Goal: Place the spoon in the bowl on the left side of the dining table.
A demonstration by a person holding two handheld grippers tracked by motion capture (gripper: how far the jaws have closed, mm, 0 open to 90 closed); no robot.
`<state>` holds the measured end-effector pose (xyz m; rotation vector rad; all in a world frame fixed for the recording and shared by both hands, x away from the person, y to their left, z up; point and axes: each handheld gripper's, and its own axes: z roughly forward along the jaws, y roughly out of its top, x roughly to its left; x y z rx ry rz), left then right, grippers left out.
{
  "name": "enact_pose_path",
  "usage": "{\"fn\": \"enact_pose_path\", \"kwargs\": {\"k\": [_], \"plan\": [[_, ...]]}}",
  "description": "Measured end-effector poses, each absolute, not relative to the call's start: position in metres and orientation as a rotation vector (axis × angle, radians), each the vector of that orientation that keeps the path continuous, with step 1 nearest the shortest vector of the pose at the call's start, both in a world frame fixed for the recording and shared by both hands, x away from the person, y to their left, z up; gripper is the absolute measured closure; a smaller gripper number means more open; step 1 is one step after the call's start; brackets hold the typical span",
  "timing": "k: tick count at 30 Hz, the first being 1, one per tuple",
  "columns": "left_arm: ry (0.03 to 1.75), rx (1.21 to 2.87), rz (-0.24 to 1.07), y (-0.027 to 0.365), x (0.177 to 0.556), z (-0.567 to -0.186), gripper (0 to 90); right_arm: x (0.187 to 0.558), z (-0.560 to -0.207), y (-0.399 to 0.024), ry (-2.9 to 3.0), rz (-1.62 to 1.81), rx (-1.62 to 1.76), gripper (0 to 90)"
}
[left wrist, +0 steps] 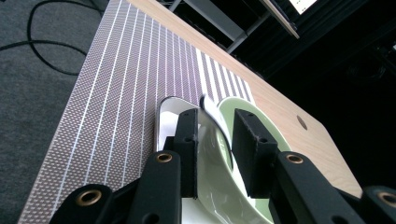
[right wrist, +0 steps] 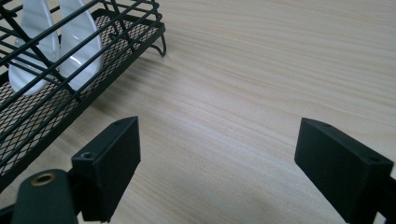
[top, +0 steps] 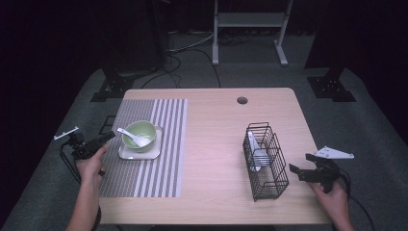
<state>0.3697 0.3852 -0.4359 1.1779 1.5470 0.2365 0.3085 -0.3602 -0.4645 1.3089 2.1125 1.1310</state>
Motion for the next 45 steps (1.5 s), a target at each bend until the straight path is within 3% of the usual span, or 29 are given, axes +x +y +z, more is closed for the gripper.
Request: {"fn": "enact_pose_path", "kwargs": {"k": [10, 24, 33, 45], "plan": [[1.524, 1.203, 0.234, 0.383, 0.362, -0.435, 69.3, 0.309, -0.463, -0.361, 2.108, 1.133, 1.306, 13.3], [1.478, 1.255, 0.232, 0.380, 0.350, -0.433, 59.9, 0.308, -0.460, -0.359, 2.107, 1.125, 1.294, 13.3], [1.461, 1.286, 0.236, 0.366, 0.345, -0.431, 45.8, 0.307, -0.458, -0.359, 2.106, 1.125, 1.290, 13.3], [1.419, 1.336, 0.219, 0.348, 0.333, -0.425, 34.8, 0.307, -0.458, -0.358, 2.109, 1.122, 1.285, 13.3]]}}
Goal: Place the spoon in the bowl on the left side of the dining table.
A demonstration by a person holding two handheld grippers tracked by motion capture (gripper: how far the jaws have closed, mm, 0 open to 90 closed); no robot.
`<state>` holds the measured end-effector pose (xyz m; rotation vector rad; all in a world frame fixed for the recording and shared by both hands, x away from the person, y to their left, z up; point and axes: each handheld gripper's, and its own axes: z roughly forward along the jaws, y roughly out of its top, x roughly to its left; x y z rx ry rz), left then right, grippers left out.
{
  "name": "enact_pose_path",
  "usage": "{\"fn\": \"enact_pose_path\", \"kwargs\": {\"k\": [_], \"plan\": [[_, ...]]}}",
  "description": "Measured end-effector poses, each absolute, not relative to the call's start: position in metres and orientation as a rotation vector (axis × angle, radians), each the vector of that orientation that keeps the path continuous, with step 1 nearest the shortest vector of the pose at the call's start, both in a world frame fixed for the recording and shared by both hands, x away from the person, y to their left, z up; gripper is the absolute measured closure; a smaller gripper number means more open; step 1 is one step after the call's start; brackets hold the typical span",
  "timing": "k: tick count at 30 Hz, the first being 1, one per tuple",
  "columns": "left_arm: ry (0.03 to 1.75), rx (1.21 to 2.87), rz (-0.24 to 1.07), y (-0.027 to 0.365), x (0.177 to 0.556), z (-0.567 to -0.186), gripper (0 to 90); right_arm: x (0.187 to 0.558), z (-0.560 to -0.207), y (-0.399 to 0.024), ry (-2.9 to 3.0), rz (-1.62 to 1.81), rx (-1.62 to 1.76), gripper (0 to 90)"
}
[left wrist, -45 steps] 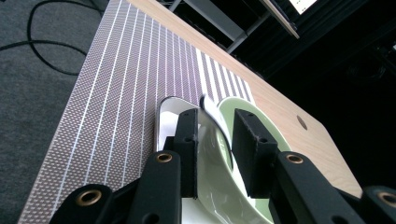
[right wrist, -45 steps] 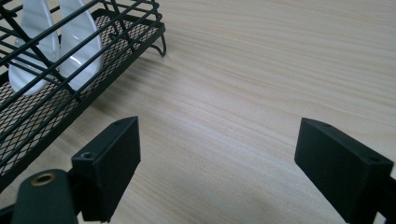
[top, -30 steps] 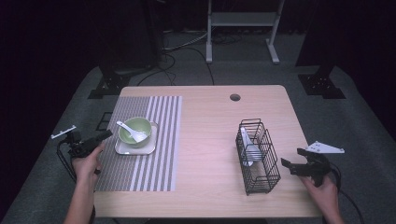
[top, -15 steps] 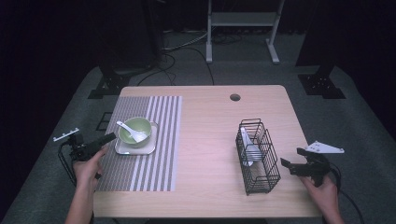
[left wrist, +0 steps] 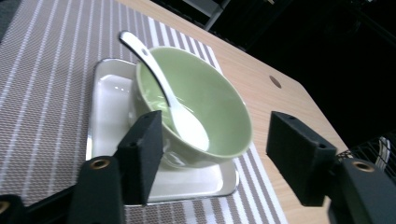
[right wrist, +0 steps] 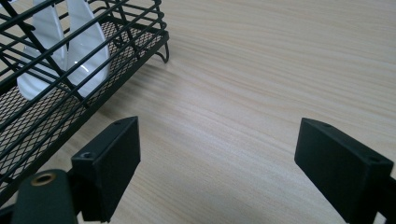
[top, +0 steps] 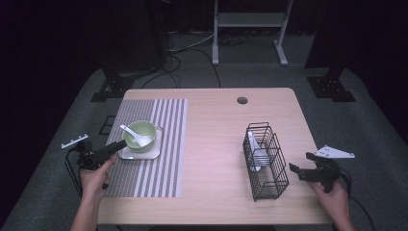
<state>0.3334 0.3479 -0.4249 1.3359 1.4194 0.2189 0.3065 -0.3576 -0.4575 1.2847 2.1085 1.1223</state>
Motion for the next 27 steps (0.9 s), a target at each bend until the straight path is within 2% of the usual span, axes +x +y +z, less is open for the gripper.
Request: {"fn": "enact_pose_path", "kwargs": {"k": [17, 27], "plan": [[1.365, 1.430, 0.228, 0.316, 0.326, -0.416, 20.9, 0.306, -0.456, -0.358, 2.105, 1.123, 1.281, 13.2], [1.334, 1.476, 0.202, 0.300, 0.322, -0.422, 18.5, 0.306, -0.456, -0.359, 2.102, 1.125, 1.286, 13.3]]}}
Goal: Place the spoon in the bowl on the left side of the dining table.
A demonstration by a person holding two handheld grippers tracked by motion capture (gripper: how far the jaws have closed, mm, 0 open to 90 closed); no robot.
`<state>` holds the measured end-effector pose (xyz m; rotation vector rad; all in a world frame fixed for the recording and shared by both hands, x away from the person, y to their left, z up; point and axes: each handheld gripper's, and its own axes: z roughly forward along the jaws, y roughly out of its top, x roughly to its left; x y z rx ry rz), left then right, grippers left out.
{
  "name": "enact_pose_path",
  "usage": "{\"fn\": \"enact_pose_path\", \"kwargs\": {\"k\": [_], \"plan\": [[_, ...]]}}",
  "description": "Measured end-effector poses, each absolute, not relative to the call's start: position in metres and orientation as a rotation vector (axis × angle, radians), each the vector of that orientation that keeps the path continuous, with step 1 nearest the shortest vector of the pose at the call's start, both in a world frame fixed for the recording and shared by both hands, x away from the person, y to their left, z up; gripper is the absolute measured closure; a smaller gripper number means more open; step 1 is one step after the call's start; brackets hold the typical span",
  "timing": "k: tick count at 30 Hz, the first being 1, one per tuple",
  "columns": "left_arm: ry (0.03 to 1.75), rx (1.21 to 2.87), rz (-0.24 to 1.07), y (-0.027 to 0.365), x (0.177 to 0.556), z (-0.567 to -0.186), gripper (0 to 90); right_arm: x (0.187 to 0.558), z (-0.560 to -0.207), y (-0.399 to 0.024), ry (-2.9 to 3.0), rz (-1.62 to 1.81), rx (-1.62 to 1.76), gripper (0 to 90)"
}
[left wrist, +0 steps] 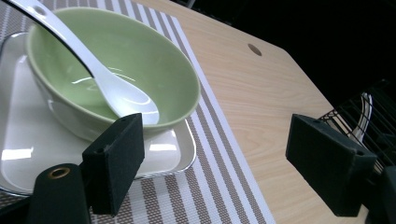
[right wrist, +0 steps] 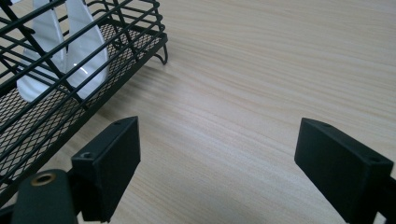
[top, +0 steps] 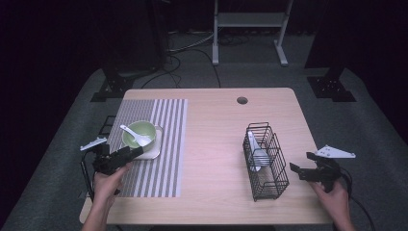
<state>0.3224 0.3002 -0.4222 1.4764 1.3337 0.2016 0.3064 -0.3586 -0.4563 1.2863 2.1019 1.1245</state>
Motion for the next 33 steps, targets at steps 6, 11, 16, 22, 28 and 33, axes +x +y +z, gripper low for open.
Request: {"fn": "enact_pose_path", "kwargs": {"k": [6, 11, 16, 22, 28, 33], "plan": [[1.307, 1.514, 0.198, 0.286, 0.321, -0.423, 17.8, 0.306, -0.456, -0.359, 2.099, 1.119, 1.284, 13.3], [1.297, 1.539, 0.193, 0.277, 0.319, -0.426, 16.9, 0.306, -0.456, -0.360, 2.098, 1.120, 1.287, 13.2], [1.289, 1.546, 0.176, 0.272, 0.317, -0.428, 16.8, 0.305, -0.456, -0.361, 2.096, 1.119, 1.289, 13.3], [1.273, 1.578, 0.167, 0.264, 0.313, -0.430, 15.1, 0.304, -0.456, -0.362, 2.093, 1.122, 1.292, 13.2], [1.258, 1.603, 0.167, 0.257, 0.311, -0.430, 15.0, 0.304, -0.457, -0.362, 2.098, 1.119, 1.288, 13.3], [1.245, 1.623, 0.166, 0.252, 0.308, -0.430, 15.0, 0.303, -0.457, -0.362, 2.097, 1.118, 1.291, 13.3]]}}
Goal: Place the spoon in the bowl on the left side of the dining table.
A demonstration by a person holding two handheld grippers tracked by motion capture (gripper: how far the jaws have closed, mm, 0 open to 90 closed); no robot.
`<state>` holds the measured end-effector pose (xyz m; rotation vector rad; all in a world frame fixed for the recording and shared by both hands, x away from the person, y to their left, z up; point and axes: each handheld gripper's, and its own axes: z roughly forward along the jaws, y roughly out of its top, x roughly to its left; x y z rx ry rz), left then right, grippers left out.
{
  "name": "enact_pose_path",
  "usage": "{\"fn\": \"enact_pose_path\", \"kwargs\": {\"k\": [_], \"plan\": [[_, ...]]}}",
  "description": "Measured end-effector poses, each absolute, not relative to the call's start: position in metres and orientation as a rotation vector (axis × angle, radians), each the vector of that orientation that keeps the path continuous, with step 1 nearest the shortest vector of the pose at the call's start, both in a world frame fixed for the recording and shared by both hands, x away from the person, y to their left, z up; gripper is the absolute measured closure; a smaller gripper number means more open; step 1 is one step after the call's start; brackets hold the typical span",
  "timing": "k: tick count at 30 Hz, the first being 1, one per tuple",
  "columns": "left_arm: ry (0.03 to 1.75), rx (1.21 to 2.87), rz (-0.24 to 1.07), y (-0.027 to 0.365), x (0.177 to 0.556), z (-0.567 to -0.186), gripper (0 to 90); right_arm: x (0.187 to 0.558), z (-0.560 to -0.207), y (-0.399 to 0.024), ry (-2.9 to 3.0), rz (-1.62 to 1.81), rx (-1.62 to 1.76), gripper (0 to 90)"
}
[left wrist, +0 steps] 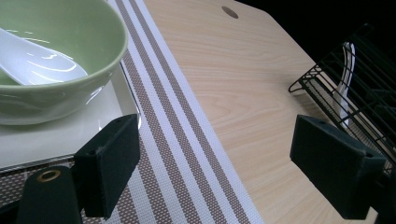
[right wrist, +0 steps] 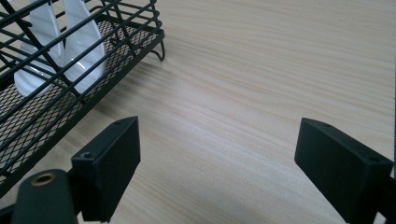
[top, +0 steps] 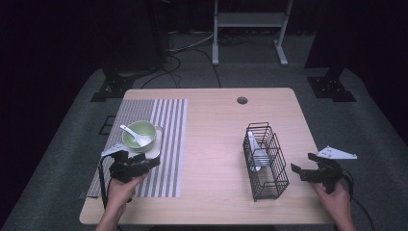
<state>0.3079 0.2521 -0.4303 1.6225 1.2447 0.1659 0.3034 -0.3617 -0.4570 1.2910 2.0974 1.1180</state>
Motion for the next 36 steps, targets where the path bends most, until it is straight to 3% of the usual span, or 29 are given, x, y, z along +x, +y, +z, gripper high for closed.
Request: {"fn": "enact_pose_path", "kwargs": {"k": [36], "plan": [[1.185, 1.731, 0.123, 0.216, 0.297, -0.445, 15.0, 0.302, -0.457, -0.363, 2.100, 1.117, 1.293, 13.3]]}}
